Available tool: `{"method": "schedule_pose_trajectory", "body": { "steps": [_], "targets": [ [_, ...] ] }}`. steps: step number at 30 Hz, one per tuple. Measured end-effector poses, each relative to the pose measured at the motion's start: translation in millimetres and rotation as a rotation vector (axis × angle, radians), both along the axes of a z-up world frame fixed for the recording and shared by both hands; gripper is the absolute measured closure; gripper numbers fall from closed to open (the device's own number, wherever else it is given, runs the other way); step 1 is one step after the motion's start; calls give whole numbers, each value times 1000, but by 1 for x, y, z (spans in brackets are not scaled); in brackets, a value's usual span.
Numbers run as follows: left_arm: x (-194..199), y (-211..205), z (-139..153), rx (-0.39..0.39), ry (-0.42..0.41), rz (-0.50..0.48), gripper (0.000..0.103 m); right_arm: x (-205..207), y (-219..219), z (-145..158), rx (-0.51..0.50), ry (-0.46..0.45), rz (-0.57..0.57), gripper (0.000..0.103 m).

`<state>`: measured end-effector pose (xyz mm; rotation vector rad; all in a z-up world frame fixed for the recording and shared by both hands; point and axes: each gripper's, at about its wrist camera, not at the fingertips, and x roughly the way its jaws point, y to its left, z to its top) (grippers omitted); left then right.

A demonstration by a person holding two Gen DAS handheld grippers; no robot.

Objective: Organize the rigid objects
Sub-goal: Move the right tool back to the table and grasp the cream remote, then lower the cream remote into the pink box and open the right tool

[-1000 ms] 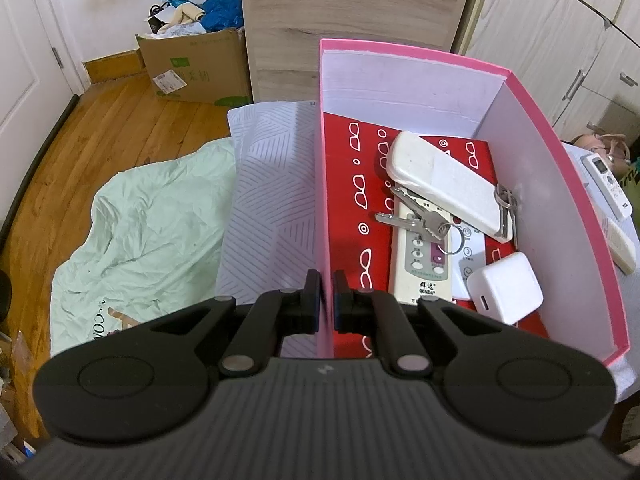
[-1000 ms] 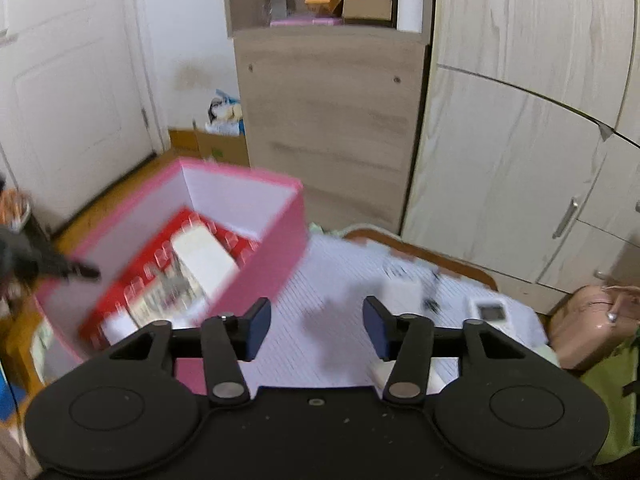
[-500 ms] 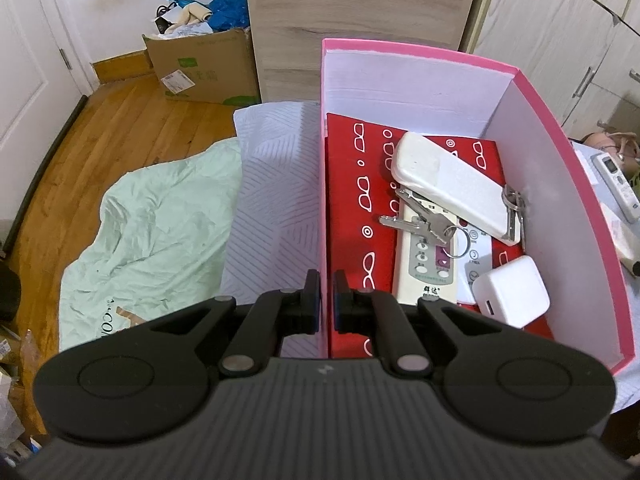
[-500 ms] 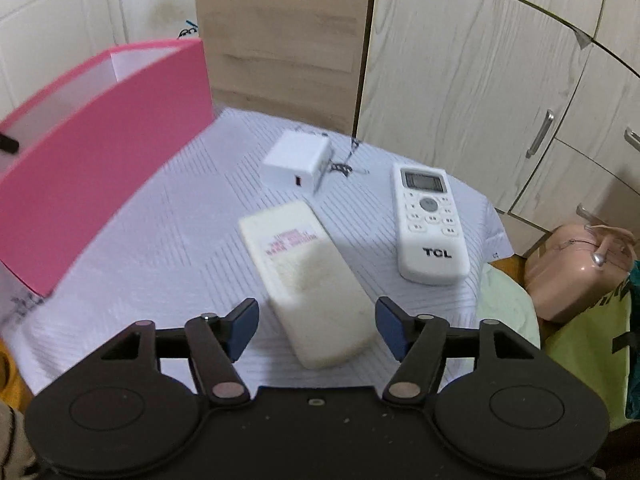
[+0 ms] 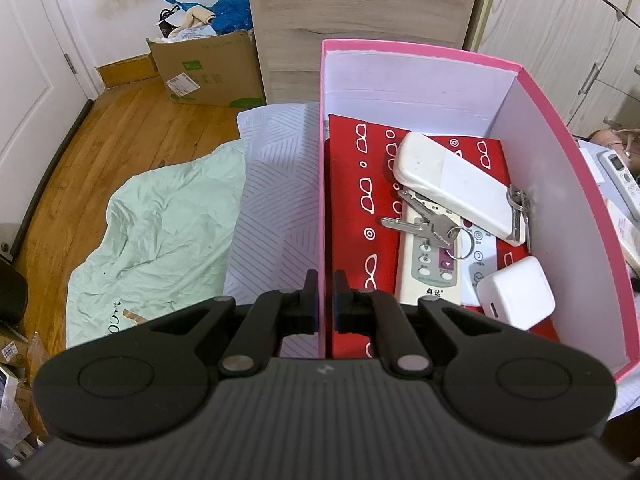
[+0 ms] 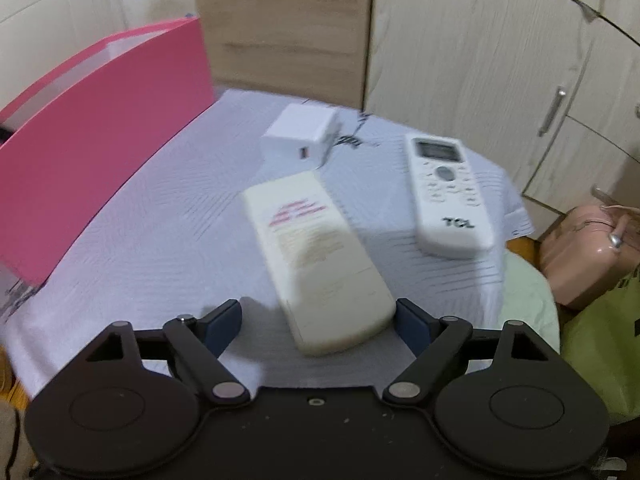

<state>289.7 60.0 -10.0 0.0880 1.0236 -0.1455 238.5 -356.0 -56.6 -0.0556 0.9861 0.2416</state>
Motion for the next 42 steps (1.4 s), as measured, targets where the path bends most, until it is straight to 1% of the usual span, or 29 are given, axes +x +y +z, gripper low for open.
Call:
{"method": "schedule_pose_trajectory", "body": {
  "steps": [2, 6, 10, 11, 13, 16, 17, 19, 21, 22, 24, 25, 26, 27, 28, 30, 34, 40, 42],
  "targets": [
    [0, 0, 0, 1, 0, 1, 97, -4, 4, 3, 14, 26, 33, 18],
    [0, 0, 0, 0, 0, 1, 97, -13, 14, 10, 65, 96, 125, 18],
    [0, 0, 0, -1, 0, 2, 97, -13, 29, 8, -21, 76, 143, 19],
    [0, 0, 0, 2, 0, 1, 97, -11, 30, 8, -31, 68, 133, 19],
    [-1, 1, 0, 5, -2, 2, 97, -8, 26, 9, -14, 57, 94, 19],
    [-1, 2, 0, 5, -2, 3, 97, 3, 17, 8, 54, 33, -2, 19],
    [-1, 2, 0, 5, -2, 3, 97, 6, 16, 6, 71, 28, -33, 17],
    [-1, 2, 0, 5, 0, 8, 97, 13, 18, 3, 65, -4, -78, 17],
    [-1, 0, 0, 12, -1, 14, 97, 21, 24, -1, 26, -36, -107, 18],
    [0, 0, 0, 16, -3, 15, 97, 24, 29, -2, -2, -52, -117, 20],
    [-1, 0, 0, 19, -4, 16, 97, 30, 34, -1, -4, -73, -128, 34],
    [0, 0, 0, 16, -3, 15, 97, 33, 35, 2, -10, -70, -142, 43],
    [0, -1, 0, 14, -3, 16, 97, 36, 34, 3, -10, -47, -154, 43],
    [0, -1, 1, 9, -2, 15, 97, 38, 35, 5, -14, -46, -175, 43],
    [0, -1, 1, 6, -2, 14, 97, 37, 36, 7, -20, -57, -183, 43],
    [1, 0, 1, 1, -2, 12, 97, 33, 41, 13, -25, -98, -151, 43],
    [1, -1, 1, 2, -2, 11, 97, 21, 48, 37, 1, -169, -141, 43],
    [2, 2, 2, -13, 3, 17, 97, 8, 61, 77, 94, -290, -122, 43],
    [3, 3, 2, -16, 5, 20, 97, 7, 66, 89, 163, -324, -105, 43]
  ]
}}
